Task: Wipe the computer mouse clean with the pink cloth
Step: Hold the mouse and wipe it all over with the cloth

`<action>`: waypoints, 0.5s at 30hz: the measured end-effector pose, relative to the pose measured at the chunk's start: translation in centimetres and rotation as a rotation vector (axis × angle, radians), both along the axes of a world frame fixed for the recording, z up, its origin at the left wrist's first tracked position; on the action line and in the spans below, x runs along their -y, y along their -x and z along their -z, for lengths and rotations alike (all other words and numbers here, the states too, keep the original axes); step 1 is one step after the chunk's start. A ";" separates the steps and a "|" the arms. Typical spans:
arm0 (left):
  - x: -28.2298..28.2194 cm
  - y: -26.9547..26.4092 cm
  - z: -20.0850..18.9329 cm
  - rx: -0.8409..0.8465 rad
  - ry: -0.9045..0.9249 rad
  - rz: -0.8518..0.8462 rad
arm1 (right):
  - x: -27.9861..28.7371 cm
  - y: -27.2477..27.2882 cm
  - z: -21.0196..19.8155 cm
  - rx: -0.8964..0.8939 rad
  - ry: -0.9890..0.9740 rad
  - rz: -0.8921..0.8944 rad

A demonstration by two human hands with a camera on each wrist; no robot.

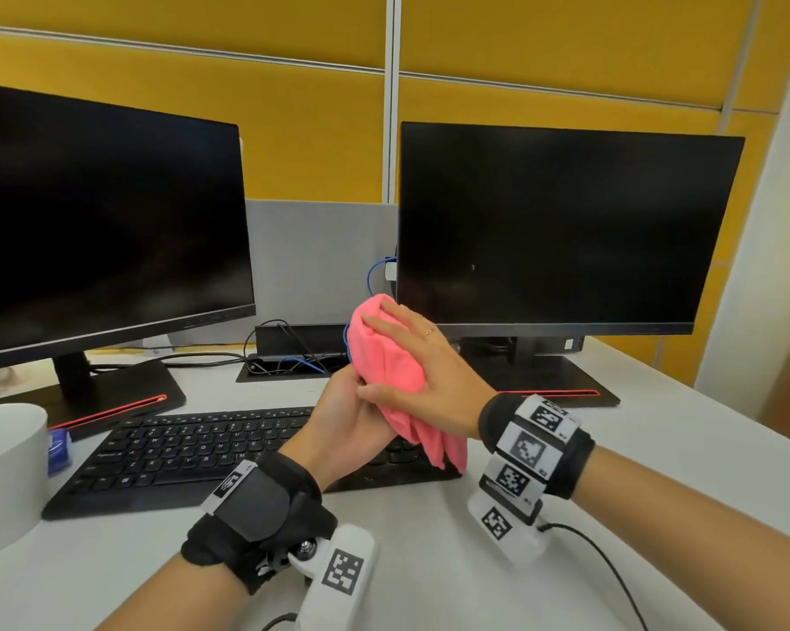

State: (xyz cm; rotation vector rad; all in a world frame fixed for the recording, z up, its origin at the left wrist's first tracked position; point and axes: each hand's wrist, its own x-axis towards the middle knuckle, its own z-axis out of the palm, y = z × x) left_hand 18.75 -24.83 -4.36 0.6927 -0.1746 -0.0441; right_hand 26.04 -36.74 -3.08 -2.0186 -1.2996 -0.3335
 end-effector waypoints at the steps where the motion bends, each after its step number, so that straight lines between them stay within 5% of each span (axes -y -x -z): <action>1: 0.0 0.0 0.0 0.003 0.005 -0.012 | -0.3 0.1 0.2 -0.035 -0.034 0.000; 8: -0.3 -0.3 0.3 -0.061 0.065 -0.025 | -1.4 -0.1 0.3 -0.063 -0.182 0.016; 15: 0.1 -0.1 0.7 -0.055 -0.084 0.024 | -0.9 -0.2 -0.7 -0.188 -0.388 0.214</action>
